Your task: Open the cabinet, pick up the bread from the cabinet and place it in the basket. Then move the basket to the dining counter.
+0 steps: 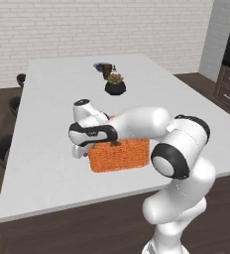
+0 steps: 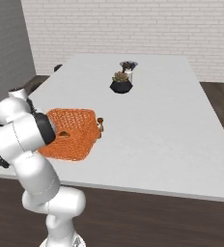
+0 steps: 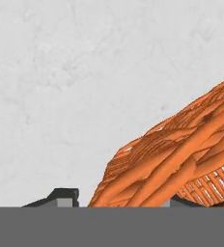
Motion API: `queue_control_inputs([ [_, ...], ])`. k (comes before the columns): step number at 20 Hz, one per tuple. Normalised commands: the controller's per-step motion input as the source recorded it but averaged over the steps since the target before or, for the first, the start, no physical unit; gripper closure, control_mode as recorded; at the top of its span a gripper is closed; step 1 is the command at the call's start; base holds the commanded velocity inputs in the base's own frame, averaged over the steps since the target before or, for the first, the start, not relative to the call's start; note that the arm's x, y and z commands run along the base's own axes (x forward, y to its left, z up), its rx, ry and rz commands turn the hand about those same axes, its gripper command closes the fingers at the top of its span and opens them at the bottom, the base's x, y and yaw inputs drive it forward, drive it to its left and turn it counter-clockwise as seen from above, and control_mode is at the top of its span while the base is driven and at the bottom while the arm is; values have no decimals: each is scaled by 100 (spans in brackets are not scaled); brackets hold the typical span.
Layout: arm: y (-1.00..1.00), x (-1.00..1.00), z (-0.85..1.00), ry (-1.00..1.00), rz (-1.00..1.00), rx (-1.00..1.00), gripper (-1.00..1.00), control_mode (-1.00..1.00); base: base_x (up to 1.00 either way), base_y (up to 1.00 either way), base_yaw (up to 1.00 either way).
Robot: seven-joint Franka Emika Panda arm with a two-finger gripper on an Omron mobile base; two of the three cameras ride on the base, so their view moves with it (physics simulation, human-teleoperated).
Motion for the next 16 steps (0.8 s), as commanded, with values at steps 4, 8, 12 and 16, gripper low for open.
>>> queue_control_inputs([
  [4, -3, 69, -27, 17, 21, 6, 100, -100, 0, 0, 0],
  [8, -8, 60, -53, 0, 23, 13, 100, -100, 0, 0, 0],
  [12, -8, 7, -30, -4, 11, 17, 100, -100, 0, 0, 0],
  [16, -5, -5, 0, -16, 0, 17, 100, -100, 0, 0, 0],
])
